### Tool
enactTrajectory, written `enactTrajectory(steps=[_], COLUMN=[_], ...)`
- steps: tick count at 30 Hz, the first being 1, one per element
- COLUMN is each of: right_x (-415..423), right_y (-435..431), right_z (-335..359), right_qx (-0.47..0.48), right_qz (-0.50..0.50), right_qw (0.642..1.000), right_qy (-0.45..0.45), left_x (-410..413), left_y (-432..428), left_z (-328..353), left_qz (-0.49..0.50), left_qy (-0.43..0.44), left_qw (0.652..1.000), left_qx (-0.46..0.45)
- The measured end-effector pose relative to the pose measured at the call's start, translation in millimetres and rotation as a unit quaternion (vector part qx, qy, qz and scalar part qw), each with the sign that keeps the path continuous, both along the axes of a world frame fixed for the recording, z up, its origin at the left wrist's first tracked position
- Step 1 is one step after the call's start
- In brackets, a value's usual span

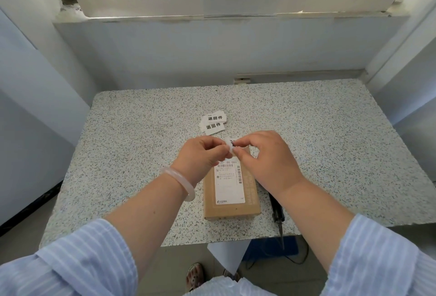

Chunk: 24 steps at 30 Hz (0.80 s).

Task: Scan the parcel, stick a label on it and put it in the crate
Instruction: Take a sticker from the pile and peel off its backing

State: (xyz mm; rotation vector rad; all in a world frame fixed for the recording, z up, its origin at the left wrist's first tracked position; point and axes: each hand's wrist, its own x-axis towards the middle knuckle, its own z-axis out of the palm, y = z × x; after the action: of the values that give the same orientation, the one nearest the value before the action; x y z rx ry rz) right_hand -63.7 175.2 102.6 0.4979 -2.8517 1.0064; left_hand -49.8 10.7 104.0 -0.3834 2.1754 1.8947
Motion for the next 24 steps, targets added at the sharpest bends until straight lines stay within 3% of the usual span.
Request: enactTrajectory(steps=[24], right_x=[-2.9], right_y=[0.3], right_z=[-2.4], right_qx=[0.0], right_qz=[0.016], right_qw=[1.0], right_qy=[-0.006], left_x=[-4.5], left_y=[5.1], left_z=[-4.8], left_qz=[-0.018], left_qy=[0.026], left_qw=[0.999], left_qx=[-0.028])
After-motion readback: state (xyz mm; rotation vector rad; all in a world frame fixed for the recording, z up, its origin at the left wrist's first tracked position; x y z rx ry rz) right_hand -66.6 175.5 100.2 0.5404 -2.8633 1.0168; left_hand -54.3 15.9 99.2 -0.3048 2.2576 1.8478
